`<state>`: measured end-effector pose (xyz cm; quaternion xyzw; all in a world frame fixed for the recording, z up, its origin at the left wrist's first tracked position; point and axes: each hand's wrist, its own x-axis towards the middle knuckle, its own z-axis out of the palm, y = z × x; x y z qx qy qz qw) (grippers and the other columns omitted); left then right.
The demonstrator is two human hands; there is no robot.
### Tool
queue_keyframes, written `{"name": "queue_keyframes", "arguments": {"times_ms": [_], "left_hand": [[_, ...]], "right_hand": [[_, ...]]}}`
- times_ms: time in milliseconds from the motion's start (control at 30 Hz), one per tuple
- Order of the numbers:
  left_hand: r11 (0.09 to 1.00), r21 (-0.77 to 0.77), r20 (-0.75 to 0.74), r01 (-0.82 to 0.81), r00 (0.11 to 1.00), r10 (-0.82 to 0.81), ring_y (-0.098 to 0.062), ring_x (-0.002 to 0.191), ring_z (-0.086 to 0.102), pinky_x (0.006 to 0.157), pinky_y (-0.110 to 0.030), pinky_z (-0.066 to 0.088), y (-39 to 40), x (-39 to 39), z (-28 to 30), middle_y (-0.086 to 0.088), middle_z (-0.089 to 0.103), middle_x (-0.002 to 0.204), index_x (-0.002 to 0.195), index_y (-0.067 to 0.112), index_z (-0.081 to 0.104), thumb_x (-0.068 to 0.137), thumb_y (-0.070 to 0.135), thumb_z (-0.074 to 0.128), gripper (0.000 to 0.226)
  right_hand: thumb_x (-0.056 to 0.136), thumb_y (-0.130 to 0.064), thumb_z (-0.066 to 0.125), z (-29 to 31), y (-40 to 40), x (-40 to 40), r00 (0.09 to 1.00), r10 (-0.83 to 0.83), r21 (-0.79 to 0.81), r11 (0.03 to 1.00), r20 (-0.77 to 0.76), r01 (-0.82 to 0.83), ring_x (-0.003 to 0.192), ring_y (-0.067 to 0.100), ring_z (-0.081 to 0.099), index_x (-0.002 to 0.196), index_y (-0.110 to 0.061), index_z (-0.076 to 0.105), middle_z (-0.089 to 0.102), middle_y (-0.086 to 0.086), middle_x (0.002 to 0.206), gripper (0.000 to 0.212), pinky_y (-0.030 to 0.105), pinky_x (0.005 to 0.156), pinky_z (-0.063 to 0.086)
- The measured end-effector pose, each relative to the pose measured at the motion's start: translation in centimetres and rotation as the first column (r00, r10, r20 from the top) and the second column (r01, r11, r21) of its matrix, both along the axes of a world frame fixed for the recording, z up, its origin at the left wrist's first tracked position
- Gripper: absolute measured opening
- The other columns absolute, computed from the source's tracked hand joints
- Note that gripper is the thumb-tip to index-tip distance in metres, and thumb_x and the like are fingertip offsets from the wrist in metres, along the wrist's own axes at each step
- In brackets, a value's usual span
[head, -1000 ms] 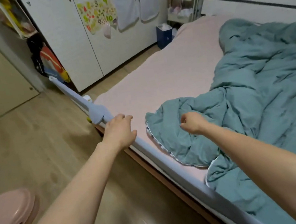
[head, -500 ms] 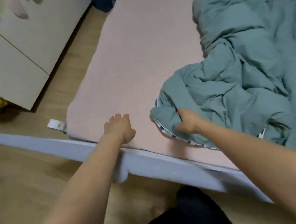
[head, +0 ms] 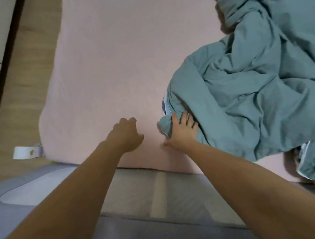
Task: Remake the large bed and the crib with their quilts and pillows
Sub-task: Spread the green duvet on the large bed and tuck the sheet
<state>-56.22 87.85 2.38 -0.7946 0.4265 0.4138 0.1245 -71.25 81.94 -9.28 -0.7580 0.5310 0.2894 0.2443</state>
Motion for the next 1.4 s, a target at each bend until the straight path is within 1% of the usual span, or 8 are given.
{"name": "queue_keyframes", "arguments": {"times_ms": [167,333,467,667,900,1033,1300,1400], "left_hand": [[0.995,-0.08,-0.113,0.063,0.991,-0.072,-0.029,0.138,0.031,0.113,-0.04,0.03,-3.0,0.6,-2.6,-0.011,0.02,0.154,0.15,0.013,0.022,0.095,0.031,0.054,0.067],[0.98,-0.118,-0.297,-0.16,0.947,0.119,-0.029,0.134,0.038,0.107,-0.036,0.033,-4.7,1.8,-1.8,-0.013,0.029,0.152,0.149,0.013,0.027,0.095,0.038,0.053,0.064],[0.806,0.108,-0.569,-0.582,0.629,0.53,-0.029,0.115,0.054,0.093,-0.039,0.049,-4.9,3.0,2.1,-0.009,0.054,0.124,0.118,0.016,0.053,0.091,0.06,0.046,0.053],[0.727,0.423,-0.779,-0.541,0.193,0.597,-0.025,0.091,0.069,0.08,-0.037,0.053,-5.0,6.8,8.3,-0.009,0.072,0.103,0.115,0.013,0.068,0.085,0.054,0.06,0.052],[0.942,-0.253,-0.376,-0.222,0.919,0.115,-0.032,0.084,0.066,0.062,-0.031,0.052,-2.7,10.7,11.9,-0.023,0.067,0.105,0.113,-0.005,0.06,0.067,0.009,0.062,0.048],[0.921,-0.378,-0.205,-0.094,0.979,0.016,-0.04,0.103,0.062,0.077,-0.037,0.05,-2.8,13.3,14.2,-0.029,0.063,0.114,0.11,-0.009,0.06,0.084,0.01,0.054,0.033],[0.923,-0.243,-0.466,-0.3,0.87,0.16,-0.035,0.094,0.065,0.086,-0.048,0.055,-3.1,16.5,18.0,-0.022,0.064,0.103,0.114,-0.007,0.056,0.082,-0.002,0.042,0.035],[0.89,-0.128,-0.617,-0.438,0.737,0.274,-0.037,0.095,0.064,0.087,-0.051,0.053,-2.8,17.7,18.7,-0.025,0.063,0.102,0.114,-0.008,0.054,0.083,-0.012,0.038,0.035]], "right_hand": [[0.091,-0.026,0.052,-2.4,-2.2,-1.6,1.0,-0.027,-0.119,0.992,-0.001,0.027,0.137,0.033,0.028,0.138,-0.022,0.036,0.022,0.017,0.151,0.05,0.043,0.105,0.03],[0.082,0.003,0.047,2.6,-2.9,-0.9,0.785,-0.339,0.054,0.929,0.518,0.365,0.087,0.033,0.059,0.107,-0.006,0.05,0.063,0.019,0.097,0.027,0.034,0.071,0.043],[0.077,0.009,0.052,10.9,0.0,3.5,0.408,-0.426,0.152,0.819,0.807,0.554,0.065,0.009,0.05,0.084,-0.019,0.05,0.057,-0.004,0.072,0.029,0.02,0.058,0.037],[0.069,0.021,0.054,22.0,6.1,9.6,0.129,-0.351,0.233,0.811,0.928,0.536,0.059,0.004,0.038,0.067,-0.006,0.05,0.043,-0.004,0.06,0.027,0.022,0.054,0.032],[0.068,-0.007,0.049,26.4,12.8,10.9,0.368,-0.453,0.367,0.887,0.812,0.28,0.069,0.004,0.052,0.078,-0.02,0.058,0.061,-0.003,0.077,0.019,0.018,0.065,0.04],[0.075,-0.023,0.063,27.4,10.8,12.1,0.213,-0.779,0.676,0.62,0.59,0.397,0.094,0.016,0.052,0.091,-0.023,0.055,0.059,0.012,0.108,0.018,0.028,0.081,0.039],[0.045,-0.056,0.083,27.0,9.2,21.5,0.327,-0.658,0.297,0.652,0.678,0.697,0.116,0.02,0.053,0.122,-0.011,0.036,0.053,0.003,0.123,0.1,0.036,0.102,0.044],[0.069,-0.022,0.076,26.7,8.8,22.7,0.379,-0.647,0.202,0.641,0.662,0.741,0.116,0.034,0.052,0.124,-0.002,0.035,0.053,0.018,0.124,0.071,0.039,0.097,0.044]]}}
